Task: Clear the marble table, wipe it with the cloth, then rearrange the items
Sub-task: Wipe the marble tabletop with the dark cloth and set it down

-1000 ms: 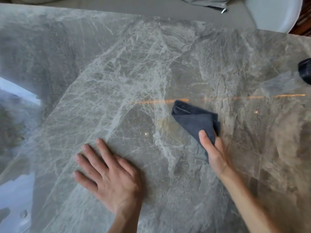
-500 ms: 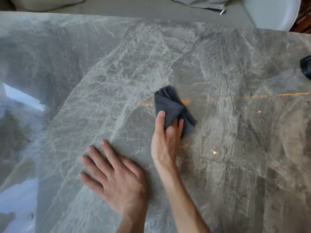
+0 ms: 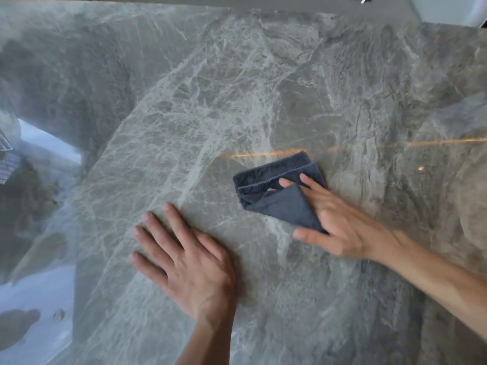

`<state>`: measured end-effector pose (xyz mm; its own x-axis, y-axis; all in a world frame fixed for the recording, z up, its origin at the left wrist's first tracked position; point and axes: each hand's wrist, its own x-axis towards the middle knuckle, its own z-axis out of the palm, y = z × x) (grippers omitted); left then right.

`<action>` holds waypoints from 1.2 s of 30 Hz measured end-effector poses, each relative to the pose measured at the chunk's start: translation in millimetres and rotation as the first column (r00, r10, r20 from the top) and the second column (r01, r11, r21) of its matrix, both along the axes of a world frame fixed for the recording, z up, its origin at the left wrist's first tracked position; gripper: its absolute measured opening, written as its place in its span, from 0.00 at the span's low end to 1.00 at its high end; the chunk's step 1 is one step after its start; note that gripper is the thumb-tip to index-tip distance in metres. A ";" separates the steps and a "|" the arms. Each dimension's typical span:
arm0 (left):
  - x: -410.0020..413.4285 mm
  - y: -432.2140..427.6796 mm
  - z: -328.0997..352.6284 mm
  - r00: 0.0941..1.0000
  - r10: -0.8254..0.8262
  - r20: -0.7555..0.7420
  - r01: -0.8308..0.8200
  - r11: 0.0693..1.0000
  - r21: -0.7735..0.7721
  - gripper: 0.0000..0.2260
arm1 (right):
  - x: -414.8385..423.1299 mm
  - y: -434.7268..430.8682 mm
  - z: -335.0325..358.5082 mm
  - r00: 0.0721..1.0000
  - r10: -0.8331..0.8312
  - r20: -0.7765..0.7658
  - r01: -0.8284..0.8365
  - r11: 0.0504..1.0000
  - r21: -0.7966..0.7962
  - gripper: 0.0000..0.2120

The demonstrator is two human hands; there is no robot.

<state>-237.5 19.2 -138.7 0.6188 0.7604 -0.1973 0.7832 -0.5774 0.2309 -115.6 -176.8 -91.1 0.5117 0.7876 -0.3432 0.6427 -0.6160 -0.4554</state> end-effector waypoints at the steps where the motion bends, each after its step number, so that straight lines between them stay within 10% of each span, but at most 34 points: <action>1: 0.0 -0.3 0.0 1.000 0.001 0.002 -0.001 1.000 -0.002 0.28 | -12.1 -0.3 -0.6 0.998 0.017 0.067 -0.013 0.998 -0.057 0.34; 11: 2.4 0.7 2.3 1.000 0.003 -0.012 -0.003 1.000 -0.009 0.29 | -78.5 59.9 -14.2 0.819 -0.535 0.208 0.557 0.828 -0.064 0.29; 23: -0.2 -0.4 -0.6 1.000 -0.003 0.010 0.003 1.000 0.001 0.29 | -8.8 92.2 -35.0 0.703 -0.571 0.425 0.663 0.742 -0.101 0.30; 36: -0.8 -0.1 0.6 1.000 -0.001 0.000 0.001 0.999 -0.034 0.29 | -41.3 17.1 -32.6 0.394 -0.808 0.437 0.918 0.374 -0.135 0.29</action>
<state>-238.3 19.2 -138.2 0.6197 0.7524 -0.2233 0.7824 -0.5700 0.2508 -156.9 -159.8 -123.6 0.9428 -0.2754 -0.1879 -0.2876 -0.9569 -0.0404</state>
